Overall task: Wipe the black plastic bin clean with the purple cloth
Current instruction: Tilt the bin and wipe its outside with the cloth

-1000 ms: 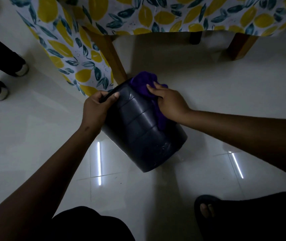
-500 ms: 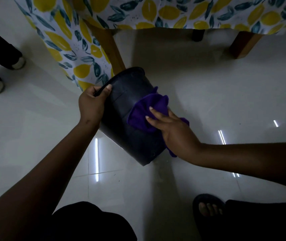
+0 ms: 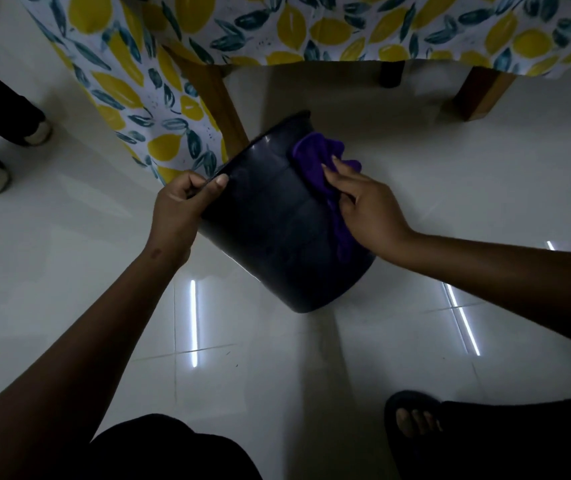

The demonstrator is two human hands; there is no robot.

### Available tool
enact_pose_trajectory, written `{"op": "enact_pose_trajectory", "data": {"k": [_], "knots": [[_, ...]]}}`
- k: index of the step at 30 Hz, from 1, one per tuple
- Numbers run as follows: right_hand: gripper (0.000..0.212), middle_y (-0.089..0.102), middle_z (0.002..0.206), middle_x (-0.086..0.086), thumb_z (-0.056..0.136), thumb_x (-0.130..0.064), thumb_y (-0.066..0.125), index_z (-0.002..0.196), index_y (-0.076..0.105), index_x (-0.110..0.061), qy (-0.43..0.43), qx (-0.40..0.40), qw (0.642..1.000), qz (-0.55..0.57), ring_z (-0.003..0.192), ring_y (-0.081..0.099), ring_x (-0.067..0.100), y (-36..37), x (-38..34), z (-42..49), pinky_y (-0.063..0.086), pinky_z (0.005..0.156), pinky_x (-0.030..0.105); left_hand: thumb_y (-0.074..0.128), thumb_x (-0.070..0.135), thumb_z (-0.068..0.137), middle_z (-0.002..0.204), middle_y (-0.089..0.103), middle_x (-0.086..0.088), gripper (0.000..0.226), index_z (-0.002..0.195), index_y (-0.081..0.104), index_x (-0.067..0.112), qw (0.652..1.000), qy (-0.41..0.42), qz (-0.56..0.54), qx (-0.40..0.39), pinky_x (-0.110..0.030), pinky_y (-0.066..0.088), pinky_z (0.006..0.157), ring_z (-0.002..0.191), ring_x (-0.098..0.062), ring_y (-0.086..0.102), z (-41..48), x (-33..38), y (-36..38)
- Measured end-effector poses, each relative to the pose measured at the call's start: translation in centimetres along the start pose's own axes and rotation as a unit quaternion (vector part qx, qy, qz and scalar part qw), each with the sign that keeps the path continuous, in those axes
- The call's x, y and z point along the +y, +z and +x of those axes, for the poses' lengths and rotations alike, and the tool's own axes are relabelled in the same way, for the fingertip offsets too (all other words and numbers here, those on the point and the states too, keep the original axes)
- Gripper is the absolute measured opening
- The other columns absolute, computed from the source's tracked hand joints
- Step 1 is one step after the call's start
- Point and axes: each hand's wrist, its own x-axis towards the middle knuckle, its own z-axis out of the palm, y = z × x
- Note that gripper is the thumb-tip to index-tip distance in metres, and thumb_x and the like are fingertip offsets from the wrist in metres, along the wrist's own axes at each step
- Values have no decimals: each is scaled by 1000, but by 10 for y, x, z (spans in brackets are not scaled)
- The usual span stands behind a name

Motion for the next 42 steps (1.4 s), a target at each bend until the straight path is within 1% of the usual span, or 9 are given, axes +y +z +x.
{"op": "enact_pose_trajectory", "data": {"k": [6, 10, 12, 18, 21, 25, 28, 35, 42], "knots": [[52, 34, 150, -2, 91, 1, 45, 137, 45, -23, -36, 3, 999, -32, 135, 37, 15, 5, -10, -12, 31, 112, 26, 58, 21, 97, 89, 60, 18, 5, 99, 60, 25, 976, 120, 179, -34, -2, 39, 71, 82, 8, 54, 5, 14, 0], [50, 34, 150, 0, 91, -1, 45, 136, 45, -23, -80, -7, 994, -72, 136, 37, 27, 12, -17, -15, 36, 110, 38, 49, 11, 99, 115, 56, 8, 27, 126, 56, 12, 962, 140, 229, -50, 4, 33, 82, 103, 2, 49, 9, 22, 5], [52, 34, 151, 0, 91, 1, 45, 136, 46, -24, -101, -17, 990, -95, 138, 33, 33, 16, -19, -16, 37, 110, 45, 49, 13, 99, 120, 54, 7, 32, 131, 52, 11, 960, 159, 224, -57, -4, 36, 90, 110, 0, 48, 7, 26, 13], [51, 35, 150, 0, 92, 0, 43, 136, 45, -26, -134, -30, 987, -85, 140, 28, 31, 25, -22, -3, 31, 113, 39, 55, 37, 97, 97, 61, 4, 28, 108, 59, 12, 984, 76, 163, 4, -15, 45, 75, 86, -4, 56, 15, 23, 16], [53, 32, 151, 4, 92, 1, 41, 138, 43, -25, -70, -23, 997, -28, 139, 31, 20, 18, -13, 21, 22, 113, 23, 61, 40, 92, 78, 59, 3, 34, 90, 62, 6, 985, 60, 158, 41, -21, 42, 67, 70, -3, 51, 18, 14, 10], [56, 32, 151, 5, 89, 1, 40, 138, 43, -24, 45, -66, 997, 2, 140, 29, 17, 9, 8, 33, 14, 110, 14, 68, 38, 88, 77, 57, -1, 30, 84, 60, 9, 994, 36, 93, 45, -25, 42, 69, 72, -7, 51, 16, 11, 7], [53, 33, 151, 5, 88, 2, 40, 136, 46, -20, 45, -43, 998, -10, 139, 31, 18, 11, 5, 19, 16, 110, 15, 67, 34, 89, 76, 56, 2, 26, 85, 58, 10, 994, 37, 92, 45, -21, 42, 69, 72, -4, 50, 14, 8, 9], [52, 35, 150, -2, 92, -2, 44, 137, 44, -28, -104, -30, 989, -103, 138, 32, 27, 27, -18, -7, 26, 110, 26, 61, 30, 94, 71, 53, 9, 19, 84, 56, 15, 993, 33, 110, 40, -14, 39, 63, 64, 5, 47, 16, 1, 12], [51, 37, 148, 7, 90, 5, 42, 134, 48, -19, -103, -46, 991, -72, 136, 37, 28, 23, -16, 8, 27, 115, 38, 60, 21, 95, 78, 64, 12, 12, 84, 64, 25, 996, -17, 87, -4, -12, 44, 69, 71, 5, 56, 21, 10, 11]]}}
